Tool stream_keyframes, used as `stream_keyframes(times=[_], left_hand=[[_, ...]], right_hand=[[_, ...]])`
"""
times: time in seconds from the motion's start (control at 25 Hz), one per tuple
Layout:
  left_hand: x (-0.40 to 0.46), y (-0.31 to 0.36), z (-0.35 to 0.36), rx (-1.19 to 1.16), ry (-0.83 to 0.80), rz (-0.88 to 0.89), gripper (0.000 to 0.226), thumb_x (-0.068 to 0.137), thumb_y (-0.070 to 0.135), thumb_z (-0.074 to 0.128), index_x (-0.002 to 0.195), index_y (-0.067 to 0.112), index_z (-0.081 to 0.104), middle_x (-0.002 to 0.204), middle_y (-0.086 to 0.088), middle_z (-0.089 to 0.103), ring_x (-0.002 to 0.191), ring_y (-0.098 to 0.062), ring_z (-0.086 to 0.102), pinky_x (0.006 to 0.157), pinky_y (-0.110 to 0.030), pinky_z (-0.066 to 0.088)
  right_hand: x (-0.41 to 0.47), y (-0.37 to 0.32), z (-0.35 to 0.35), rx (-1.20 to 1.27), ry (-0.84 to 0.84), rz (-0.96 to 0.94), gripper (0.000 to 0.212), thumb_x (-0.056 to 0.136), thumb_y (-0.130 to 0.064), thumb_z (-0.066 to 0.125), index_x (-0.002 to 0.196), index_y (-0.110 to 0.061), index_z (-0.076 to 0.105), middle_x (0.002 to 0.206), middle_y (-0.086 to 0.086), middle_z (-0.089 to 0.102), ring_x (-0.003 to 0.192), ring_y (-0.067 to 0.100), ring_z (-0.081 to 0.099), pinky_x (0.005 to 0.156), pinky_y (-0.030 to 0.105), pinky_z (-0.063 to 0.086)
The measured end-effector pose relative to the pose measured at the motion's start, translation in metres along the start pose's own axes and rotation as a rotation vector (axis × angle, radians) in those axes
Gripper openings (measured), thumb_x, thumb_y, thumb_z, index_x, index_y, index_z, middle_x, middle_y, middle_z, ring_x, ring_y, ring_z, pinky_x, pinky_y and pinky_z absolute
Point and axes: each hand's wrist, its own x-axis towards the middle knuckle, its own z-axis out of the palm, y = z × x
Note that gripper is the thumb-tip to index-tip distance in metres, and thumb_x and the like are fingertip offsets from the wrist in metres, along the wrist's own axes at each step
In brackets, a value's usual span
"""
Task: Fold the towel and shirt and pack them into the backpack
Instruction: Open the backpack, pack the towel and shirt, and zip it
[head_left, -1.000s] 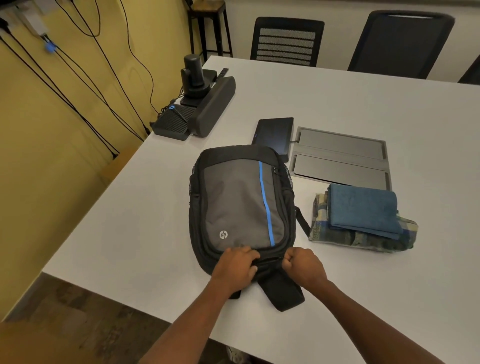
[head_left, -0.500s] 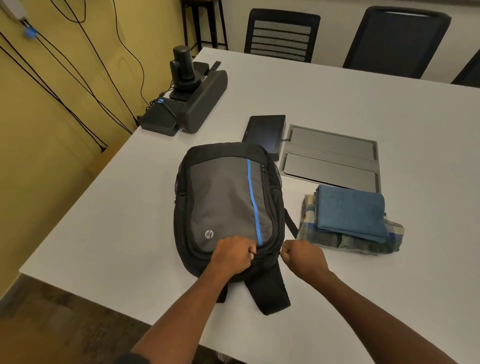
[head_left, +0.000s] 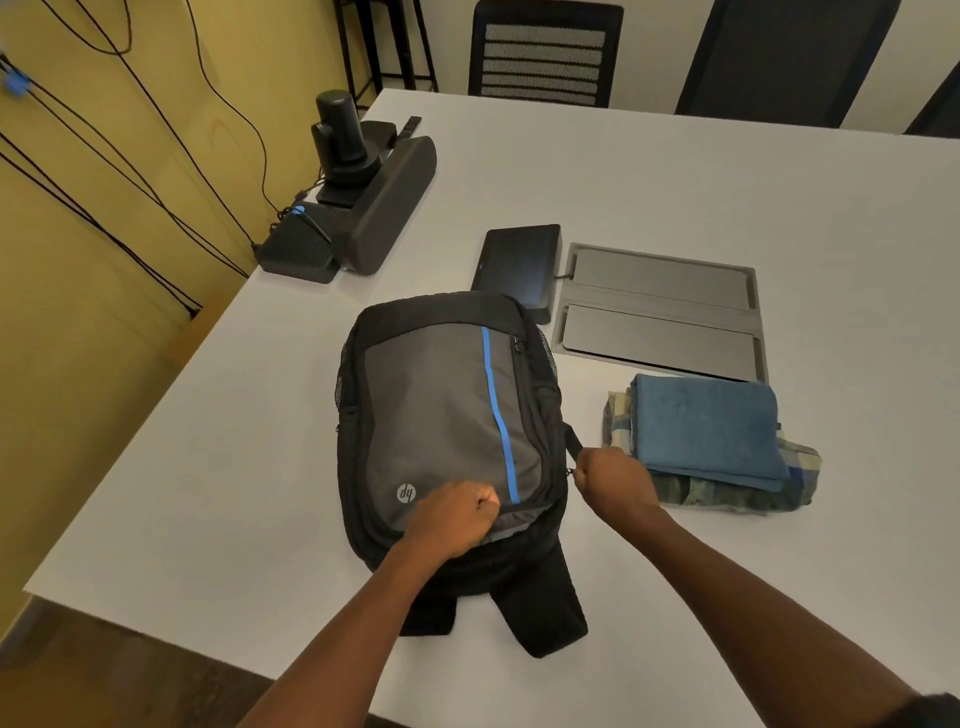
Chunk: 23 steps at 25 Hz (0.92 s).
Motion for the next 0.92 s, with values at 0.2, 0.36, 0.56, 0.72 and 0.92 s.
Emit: stream_keyframes(times=[0.2, 0.36, 0.56, 0.72, 0.92], left_hand=[[0.003, 0.002, 0.002, -0.017, -0.062, -0.017, 0.033, 0.097, 0.026, 0.038, 0.064, 0.02, 0.038, 0.064, 0.002, 0.044, 0.058, -0.011, 0.038, 0.053, -0.029, 0.03], [0.002, -0.003, 0.002, -0.051, -0.128, -0.022, 0.037, 0.103, 0.029, 0.032, 0.067, 0.023, 0.036, 0.073, -0.003, 0.046, 0.064, -0.012, 0.04, 0.062, -0.029, 0.034], [0.007, -0.003, -0.003, -0.105, -0.193, -0.048, 0.034, 0.103, 0.028, 0.031, 0.07, 0.018, 0.037, 0.076, -0.006, 0.046, 0.069, -0.015, 0.041, 0.064, -0.03, 0.035], [0.009, -0.005, 0.002, -0.085, -0.216, -0.072, 0.037, 0.101, 0.027, 0.035, 0.065, 0.02, 0.034, 0.065, 0.001, 0.037, 0.062, -0.012, 0.035, 0.059, -0.027, 0.03], [0.011, -0.006, 0.02, -0.091, -0.155, -0.16, 0.034, 0.097, 0.028, 0.039, 0.065, 0.018, 0.044, 0.067, -0.003, 0.049, 0.065, -0.015, 0.045, 0.064, -0.031, 0.039]], right_hand=[[0.035, -0.003, -0.009, 0.03, 0.043, 0.035, 0.023, 0.102, -0.022, 0.047, 0.109, -0.01, 0.065, 0.1, 0.011, 0.069, 0.085, 0.026, 0.067, 0.07, 0.033, 0.052], [0.063, -0.005, -0.026, 0.044, 0.039, 0.045, 0.026, 0.101, -0.023, 0.048, 0.106, -0.005, 0.065, 0.104, 0.016, 0.067, 0.09, 0.03, 0.066, 0.071, 0.034, 0.049], [0.085, -0.003, -0.036, 0.026, 0.058, 0.051, 0.024, 0.1, -0.024, 0.052, 0.108, -0.005, 0.066, 0.106, 0.015, 0.067, 0.092, 0.029, 0.066, 0.071, 0.032, 0.047], [0.085, 0.006, -0.033, 0.088, 0.024, 0.027, 0.018, 0.095, -0.016, 0.056, 0.1, -0.006, 0.07, 0.101, 0.015, 0.07, 0.087, 0.028, 0.065, 0.071, 0.031, 0.049], [0.06, 0.03, -0.051, 0.4, 0.105, -0.028, 0.028, 0.094, -0.014, 0.056, 0.117, -0.007, 0.069, 0.108, 0.012, 0.072, 0.091, 0.024, 0.066, 0.081, 0.025, 0.048]])
